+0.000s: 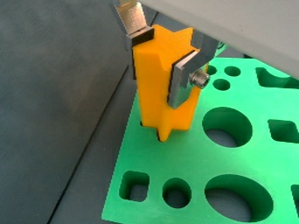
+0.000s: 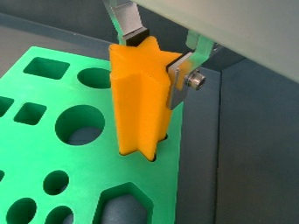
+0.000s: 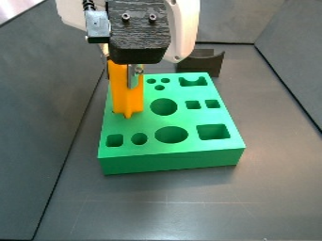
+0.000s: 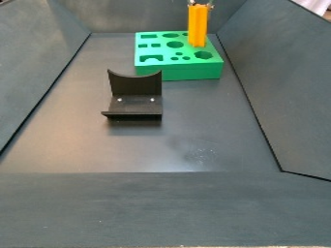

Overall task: Pick up the star object. Move up. Place the star object on the fixture. Regrasp the star object. Move to above the board. Insert the star object.
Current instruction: Insert the star object.

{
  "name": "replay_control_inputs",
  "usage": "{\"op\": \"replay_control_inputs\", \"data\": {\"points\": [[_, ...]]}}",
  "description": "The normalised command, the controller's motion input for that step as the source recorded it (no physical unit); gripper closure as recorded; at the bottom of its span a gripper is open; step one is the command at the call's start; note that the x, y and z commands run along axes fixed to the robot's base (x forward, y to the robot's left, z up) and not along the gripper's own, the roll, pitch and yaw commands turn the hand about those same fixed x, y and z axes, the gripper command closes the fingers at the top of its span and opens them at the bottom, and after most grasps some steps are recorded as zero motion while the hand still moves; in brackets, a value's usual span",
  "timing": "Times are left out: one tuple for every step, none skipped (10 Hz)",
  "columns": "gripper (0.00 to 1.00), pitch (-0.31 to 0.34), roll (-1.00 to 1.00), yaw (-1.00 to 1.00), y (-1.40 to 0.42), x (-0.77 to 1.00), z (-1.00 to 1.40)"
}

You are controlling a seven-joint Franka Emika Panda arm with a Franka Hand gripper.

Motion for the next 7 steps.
{"op": "replay_control_inputs", "data": {"points": [[1.0, 0.063, -0.31, 0.08, 0.19, -0.13, -0.54], [1.0, 0.014, -0.34, -0.01, 0.15, 0.04, -0.49], [1.0, 0.0, -0.26, -0.03, 0.1, 0.12, -0.24], [1.0, 0.114, -0.32, -0.18, 0.25, 0.17, -0.44], [1.0, 0.21, -0.18, -0.27, 0.17, 0.03, -0.57], [1.0, 0.181, -0.11, -0.16, 0.07, 0.16, -0.24], [1.0, 0.0, 0.0, 0.0, 0.0, 0.0, 0.0]]}}
